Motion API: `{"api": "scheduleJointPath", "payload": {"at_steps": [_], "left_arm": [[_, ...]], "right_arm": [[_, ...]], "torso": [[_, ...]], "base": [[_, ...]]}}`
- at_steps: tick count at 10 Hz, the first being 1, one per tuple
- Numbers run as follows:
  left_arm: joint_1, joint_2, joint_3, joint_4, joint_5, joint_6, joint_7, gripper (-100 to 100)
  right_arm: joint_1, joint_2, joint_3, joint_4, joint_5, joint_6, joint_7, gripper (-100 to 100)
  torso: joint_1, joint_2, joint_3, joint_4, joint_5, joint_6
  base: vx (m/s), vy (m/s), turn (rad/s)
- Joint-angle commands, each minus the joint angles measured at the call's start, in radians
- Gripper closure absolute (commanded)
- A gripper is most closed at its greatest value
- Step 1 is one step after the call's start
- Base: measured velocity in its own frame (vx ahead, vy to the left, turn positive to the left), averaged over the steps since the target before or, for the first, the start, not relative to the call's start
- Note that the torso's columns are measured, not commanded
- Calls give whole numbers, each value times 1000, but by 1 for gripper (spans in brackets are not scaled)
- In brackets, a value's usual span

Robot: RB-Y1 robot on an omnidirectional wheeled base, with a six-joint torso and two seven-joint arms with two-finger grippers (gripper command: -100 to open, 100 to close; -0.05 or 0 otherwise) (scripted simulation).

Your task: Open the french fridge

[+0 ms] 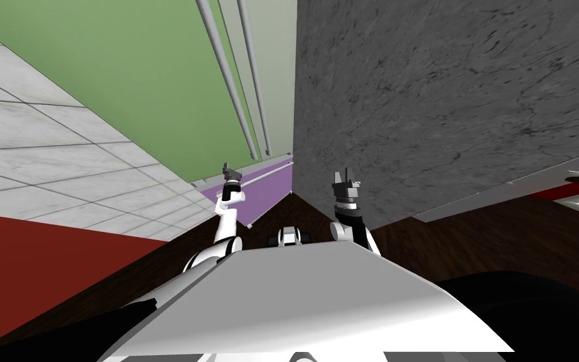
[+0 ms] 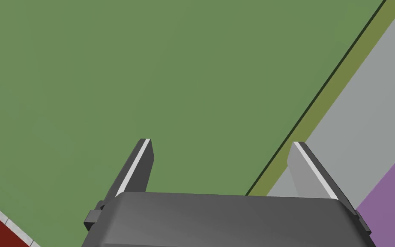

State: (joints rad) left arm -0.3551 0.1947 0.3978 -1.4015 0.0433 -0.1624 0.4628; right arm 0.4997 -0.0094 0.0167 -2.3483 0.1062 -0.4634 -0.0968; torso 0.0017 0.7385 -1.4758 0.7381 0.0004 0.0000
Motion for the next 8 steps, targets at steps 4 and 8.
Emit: {"api": "scheduleJointPath", "payload": {"at_steps": [4,8], "left_arm": [[-148,14,58,151,-10,68,45,-100],[-261,34,107,262,-19,123,84,-100]], "right_arm": [[0,0,0,0,0,0,0,0],[0,0,0,0,0,0,0,0]], "torso": [[-5,-2,-1,0,-1,0],[0,0,0,0,0,0]], "base": [[42,-106,38],[35,-89,35]]}}
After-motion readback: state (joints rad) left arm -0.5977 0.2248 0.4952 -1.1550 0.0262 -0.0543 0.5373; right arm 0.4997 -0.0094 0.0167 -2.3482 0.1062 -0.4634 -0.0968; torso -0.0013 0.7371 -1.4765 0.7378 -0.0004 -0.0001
